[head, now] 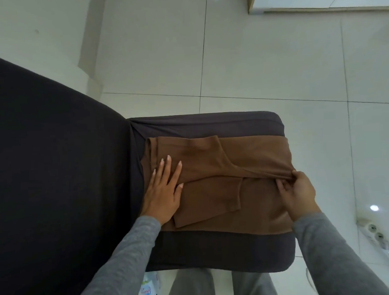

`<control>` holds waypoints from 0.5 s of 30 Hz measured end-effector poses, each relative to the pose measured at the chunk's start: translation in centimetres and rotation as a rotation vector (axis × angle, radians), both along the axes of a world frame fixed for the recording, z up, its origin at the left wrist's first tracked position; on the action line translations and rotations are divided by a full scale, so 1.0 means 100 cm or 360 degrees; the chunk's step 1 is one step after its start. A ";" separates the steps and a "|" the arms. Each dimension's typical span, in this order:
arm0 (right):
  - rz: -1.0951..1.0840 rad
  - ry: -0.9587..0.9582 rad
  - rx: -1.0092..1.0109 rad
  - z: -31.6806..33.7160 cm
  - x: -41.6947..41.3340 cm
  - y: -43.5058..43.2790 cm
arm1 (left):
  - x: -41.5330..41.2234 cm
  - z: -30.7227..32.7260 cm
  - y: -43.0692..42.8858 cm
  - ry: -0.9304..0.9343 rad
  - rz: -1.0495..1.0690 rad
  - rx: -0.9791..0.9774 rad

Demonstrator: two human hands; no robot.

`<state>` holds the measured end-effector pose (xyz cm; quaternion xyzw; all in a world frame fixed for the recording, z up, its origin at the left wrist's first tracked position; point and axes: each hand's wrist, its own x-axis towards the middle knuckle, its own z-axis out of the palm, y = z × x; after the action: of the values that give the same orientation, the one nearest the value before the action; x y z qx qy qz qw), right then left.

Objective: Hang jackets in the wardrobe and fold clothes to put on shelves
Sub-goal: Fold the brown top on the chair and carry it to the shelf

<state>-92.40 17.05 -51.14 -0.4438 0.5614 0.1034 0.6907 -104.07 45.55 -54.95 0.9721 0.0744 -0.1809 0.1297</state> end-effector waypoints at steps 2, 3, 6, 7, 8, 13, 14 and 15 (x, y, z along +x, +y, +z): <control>-0.0154 -0.0039 0.0212 -0.006 0.002 -0.021 | 0.001 0.001 -0.003 0.0011 0.0025 0.0011; -0.0212 -0.0057 0.0260 -0.009 0.002 -0.032 | 0.002 0.002 -0.005 0.0011 0.0045 0.0014; -0.0416 -0.0010 0.0321 -0.021 -0.001 -0.067 | 0.008 0.009 -0.017 0.0039 0.0195 0.0008; -0.0436 -0.0002 0.0318 -0.022 -0.004 -0.076 | 0.011 0.012 -0.022 0.0020 0.0279 0.0005; -0.0485 -0.0009 0.0329 -0.031 -0.007 -0.087 | 0.014 0.014 -0.028 -0.0017 0.0389 -0.0012; 0.0071 0.0071 0.0125 -0.057 -0.030 -0.112 | 0.020 0.020 -0.072 -0.0461 0.0539 -0.0081; 0.0236 0.0136 0.0064 -0.060 -0.033 -0.114 | 0.023 0.019 -0.090 -0.0494 0.0457 -0.0117; 0.0443 0.0210 0.0019 -0.064 -0.035 -0.112 | 0.027 0.018 -0.106 -0.0506 0.0360 -0.0157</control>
<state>-95.88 5.80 -57.52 -0.5056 0.5379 0.2305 0.6340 -101.42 34.92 -53.10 0.9663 0.1527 -0.0128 0.2069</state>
